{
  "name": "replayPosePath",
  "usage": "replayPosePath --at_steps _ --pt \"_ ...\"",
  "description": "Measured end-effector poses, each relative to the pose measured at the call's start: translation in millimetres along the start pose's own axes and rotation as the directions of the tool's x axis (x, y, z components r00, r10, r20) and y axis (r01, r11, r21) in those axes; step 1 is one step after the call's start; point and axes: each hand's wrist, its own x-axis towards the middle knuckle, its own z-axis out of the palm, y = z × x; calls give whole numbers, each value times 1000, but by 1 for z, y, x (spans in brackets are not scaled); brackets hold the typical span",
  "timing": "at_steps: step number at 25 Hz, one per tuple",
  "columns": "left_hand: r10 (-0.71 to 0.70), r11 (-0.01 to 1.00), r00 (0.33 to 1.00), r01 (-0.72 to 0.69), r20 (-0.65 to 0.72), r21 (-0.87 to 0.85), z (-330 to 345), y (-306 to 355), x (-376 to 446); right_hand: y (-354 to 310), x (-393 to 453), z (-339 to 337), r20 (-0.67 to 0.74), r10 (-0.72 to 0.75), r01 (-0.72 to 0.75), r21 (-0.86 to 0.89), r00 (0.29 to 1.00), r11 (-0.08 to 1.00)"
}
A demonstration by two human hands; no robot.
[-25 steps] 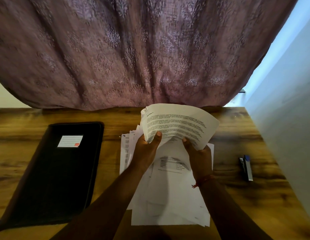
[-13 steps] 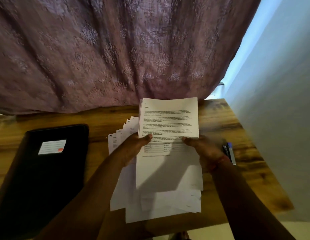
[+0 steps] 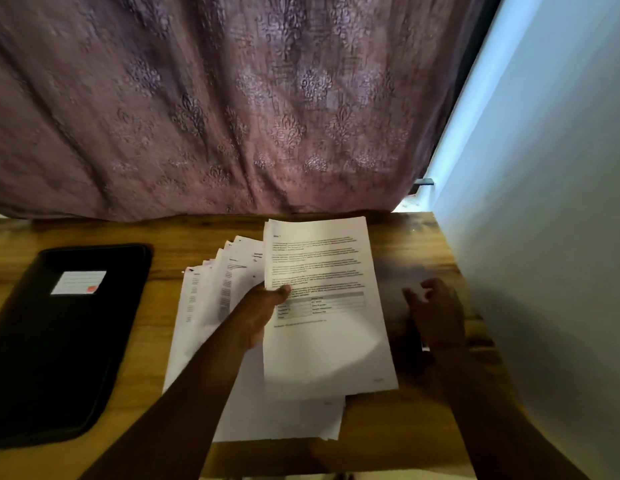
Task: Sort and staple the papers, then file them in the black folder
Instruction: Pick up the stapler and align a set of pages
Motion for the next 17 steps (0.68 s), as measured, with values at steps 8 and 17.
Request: replayPosePath --at_steps 8,17 --pt "51 992 971 -76 -233 -101 16 -19 -11 43 16 17 173 -239 286 -352 956 891" --pt "-19 959 964 -58 -266 -278 1 -27 -15 23 32 16 57 -50 20 446 997 895"
